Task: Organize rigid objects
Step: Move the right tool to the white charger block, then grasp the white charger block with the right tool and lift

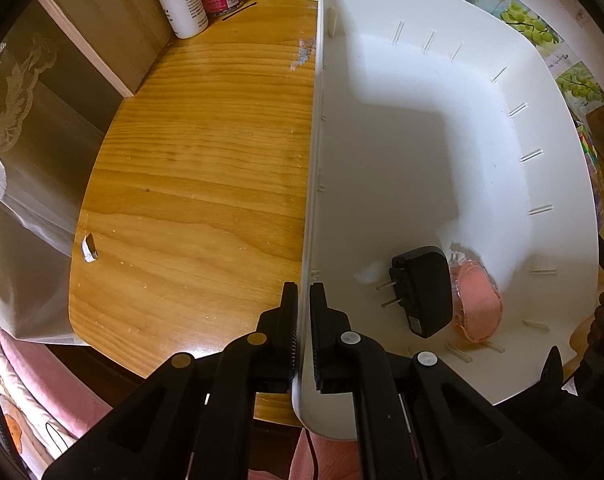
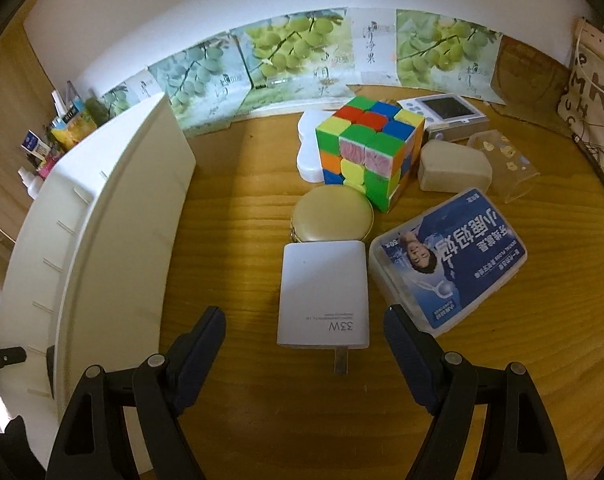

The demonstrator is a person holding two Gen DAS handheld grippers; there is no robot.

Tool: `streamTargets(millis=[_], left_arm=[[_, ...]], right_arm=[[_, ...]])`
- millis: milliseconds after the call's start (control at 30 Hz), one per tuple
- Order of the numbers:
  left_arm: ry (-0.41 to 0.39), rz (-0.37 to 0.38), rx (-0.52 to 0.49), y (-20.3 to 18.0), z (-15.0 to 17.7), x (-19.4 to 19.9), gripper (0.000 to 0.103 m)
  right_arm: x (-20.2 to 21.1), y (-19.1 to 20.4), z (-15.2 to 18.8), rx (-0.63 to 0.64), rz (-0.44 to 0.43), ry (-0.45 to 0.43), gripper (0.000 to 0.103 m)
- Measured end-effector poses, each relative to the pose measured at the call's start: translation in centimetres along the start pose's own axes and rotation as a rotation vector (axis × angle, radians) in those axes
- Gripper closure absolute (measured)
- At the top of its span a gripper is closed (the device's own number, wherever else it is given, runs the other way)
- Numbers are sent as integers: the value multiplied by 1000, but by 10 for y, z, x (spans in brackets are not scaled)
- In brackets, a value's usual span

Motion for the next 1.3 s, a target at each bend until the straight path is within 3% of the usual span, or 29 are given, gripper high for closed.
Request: streamTargets(millis=[500, 900, 1300], left_arm=[[-1, -10, -13, -2, -1, 1, 97], [-1, -11, -12, -3, -1, 0, 97], [-3, -12, -13, -5, -2, 1, 97]], right_arm=[[-19, 3, -3, 47, 78, 27, 26], [-20, 4, -7, 98, 120, 2, 55], [-20, 6, -5, 117, 105, 18, 56]])
Point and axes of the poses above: each gripper's, at about its wrist camera, not at the fingertips, and x roughly against the way its jaws point, y to its left, z to its underside, the point moved 2 cm from there along -x, roughly the way its jaws point, and after that the axes turned 2 degrees about -x, right-handed, at the moved point
